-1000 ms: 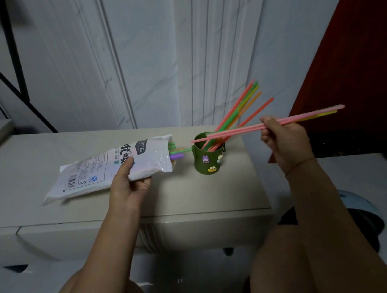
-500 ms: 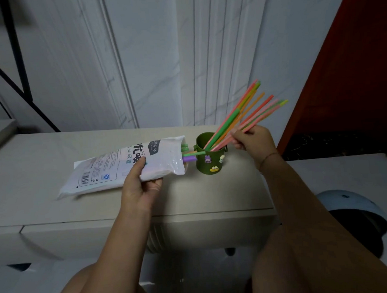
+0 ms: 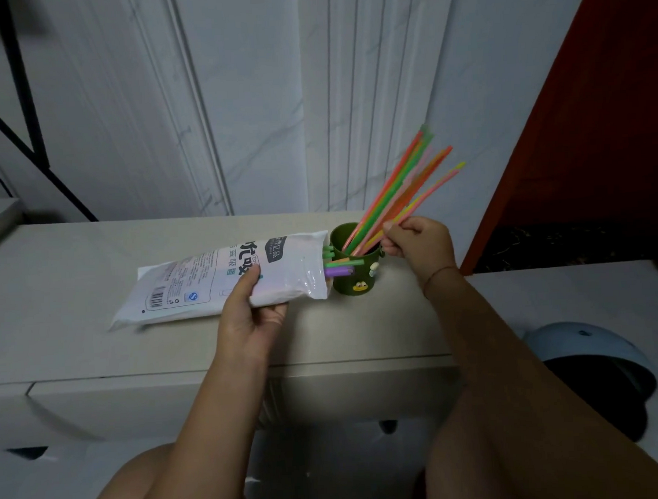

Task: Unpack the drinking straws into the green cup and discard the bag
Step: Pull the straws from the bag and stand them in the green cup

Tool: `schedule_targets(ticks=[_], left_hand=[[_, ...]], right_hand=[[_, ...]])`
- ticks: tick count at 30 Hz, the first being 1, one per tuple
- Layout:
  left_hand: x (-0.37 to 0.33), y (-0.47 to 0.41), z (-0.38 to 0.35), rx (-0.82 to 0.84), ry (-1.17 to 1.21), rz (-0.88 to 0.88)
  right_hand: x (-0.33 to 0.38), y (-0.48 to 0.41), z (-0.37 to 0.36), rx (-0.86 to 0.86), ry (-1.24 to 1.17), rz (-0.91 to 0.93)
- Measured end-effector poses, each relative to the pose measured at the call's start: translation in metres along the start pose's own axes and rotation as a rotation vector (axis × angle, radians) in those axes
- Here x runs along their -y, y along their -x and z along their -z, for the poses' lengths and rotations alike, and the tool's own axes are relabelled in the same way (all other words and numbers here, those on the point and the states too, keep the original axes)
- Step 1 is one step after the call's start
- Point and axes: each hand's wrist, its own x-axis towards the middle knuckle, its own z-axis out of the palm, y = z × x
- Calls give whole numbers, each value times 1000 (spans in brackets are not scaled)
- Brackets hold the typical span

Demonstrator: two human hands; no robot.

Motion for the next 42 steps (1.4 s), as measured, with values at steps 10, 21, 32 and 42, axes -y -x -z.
schedule_targets(ticks=[10,21,32,42], left_hand=[[1,3,-4,53,-46,-44],[-10,4,-1,22,26,-65],[8,7,-4,-9,33,-17],[-8,5,1,-39,55,-42]], right_hand=[[12,70,-16,274,-180,-316],[20,68,-2,224,-231,-171],[15,80,-31,298,-652,-261],[22,63,-6,192,-586,-245]])
